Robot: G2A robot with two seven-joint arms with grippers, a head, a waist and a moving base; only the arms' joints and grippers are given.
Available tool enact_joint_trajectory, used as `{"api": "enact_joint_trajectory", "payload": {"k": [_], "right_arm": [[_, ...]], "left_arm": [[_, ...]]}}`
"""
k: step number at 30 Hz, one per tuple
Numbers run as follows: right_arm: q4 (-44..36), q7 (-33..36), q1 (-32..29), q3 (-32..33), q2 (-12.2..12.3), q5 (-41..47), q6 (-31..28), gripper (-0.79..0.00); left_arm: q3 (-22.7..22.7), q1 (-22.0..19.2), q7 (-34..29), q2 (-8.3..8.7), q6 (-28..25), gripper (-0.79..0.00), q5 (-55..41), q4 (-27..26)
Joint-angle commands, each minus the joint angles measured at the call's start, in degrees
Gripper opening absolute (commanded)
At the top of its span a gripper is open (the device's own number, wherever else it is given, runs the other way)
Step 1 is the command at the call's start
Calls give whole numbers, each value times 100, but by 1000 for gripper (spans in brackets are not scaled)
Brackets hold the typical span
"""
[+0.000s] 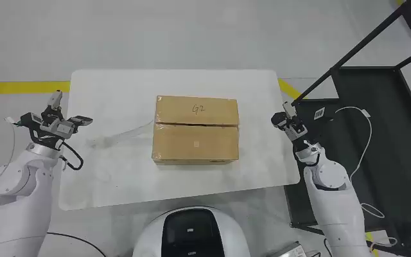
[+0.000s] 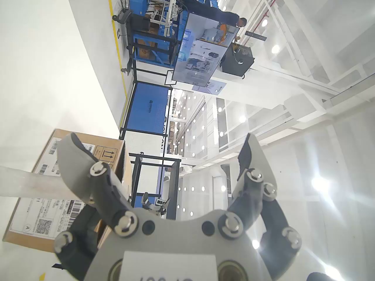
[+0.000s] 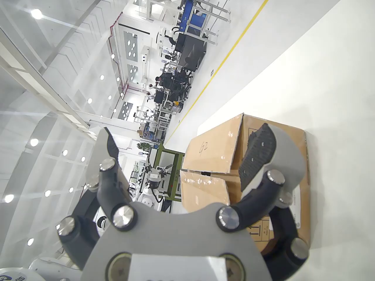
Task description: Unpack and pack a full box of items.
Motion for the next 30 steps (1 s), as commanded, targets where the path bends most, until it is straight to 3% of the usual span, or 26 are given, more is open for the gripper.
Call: {"api": "enact_joint_trajectory", "payload": {"k": [1,17,23,30], "right_arm": [[0,0,0,0,0,0,0,0],[-16,100,33,-66,4,-69,119,0],[263,1376,279,-199,85,-125,97,0],[448,2837,463,-281,229,-784,-260,0]], "left_arm": [[0,0,0,0,0,-1,0,0],[0,0,0,0,0,0,0,0],[0,0,0,0,0,0,0,0],[0,0,0,0,0,0,0,0]]}}
